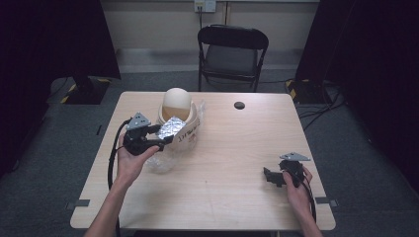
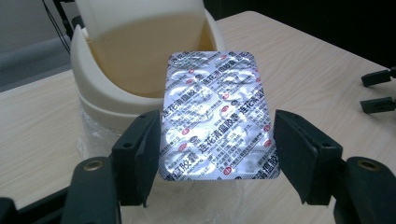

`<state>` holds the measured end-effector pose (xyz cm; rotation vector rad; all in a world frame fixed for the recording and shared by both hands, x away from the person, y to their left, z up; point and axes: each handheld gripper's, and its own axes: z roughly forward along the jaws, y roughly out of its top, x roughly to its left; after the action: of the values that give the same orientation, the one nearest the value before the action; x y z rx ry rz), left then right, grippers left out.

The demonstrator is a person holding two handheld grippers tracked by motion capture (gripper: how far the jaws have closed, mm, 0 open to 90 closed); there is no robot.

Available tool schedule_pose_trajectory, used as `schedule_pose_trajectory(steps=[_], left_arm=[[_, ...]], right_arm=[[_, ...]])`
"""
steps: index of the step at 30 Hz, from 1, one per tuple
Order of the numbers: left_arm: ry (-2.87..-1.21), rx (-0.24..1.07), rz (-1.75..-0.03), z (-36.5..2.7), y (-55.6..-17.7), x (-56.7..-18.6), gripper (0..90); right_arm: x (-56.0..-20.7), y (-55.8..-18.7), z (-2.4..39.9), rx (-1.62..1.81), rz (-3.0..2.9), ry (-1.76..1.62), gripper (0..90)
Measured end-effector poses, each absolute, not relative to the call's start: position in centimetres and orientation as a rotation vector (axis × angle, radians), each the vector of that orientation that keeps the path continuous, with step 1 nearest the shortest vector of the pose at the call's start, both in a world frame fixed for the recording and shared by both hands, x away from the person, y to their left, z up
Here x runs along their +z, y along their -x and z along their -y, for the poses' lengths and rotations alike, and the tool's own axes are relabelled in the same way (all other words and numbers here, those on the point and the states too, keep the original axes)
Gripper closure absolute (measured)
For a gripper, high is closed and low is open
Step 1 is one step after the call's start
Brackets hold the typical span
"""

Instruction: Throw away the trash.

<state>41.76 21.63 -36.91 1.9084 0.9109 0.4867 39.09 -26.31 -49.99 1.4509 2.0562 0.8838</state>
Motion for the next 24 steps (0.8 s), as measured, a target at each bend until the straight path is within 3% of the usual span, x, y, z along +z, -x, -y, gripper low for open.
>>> schedule_pose_trajectory(steps=[24], left_arm=[[-1.948, 0.481, -0.974, -21.8, -44.0, -36.2, 34.1]], right_arm=[[-50.0, -39.1, 26.3, 0.884, -2.056, -1.450, 11.1]])
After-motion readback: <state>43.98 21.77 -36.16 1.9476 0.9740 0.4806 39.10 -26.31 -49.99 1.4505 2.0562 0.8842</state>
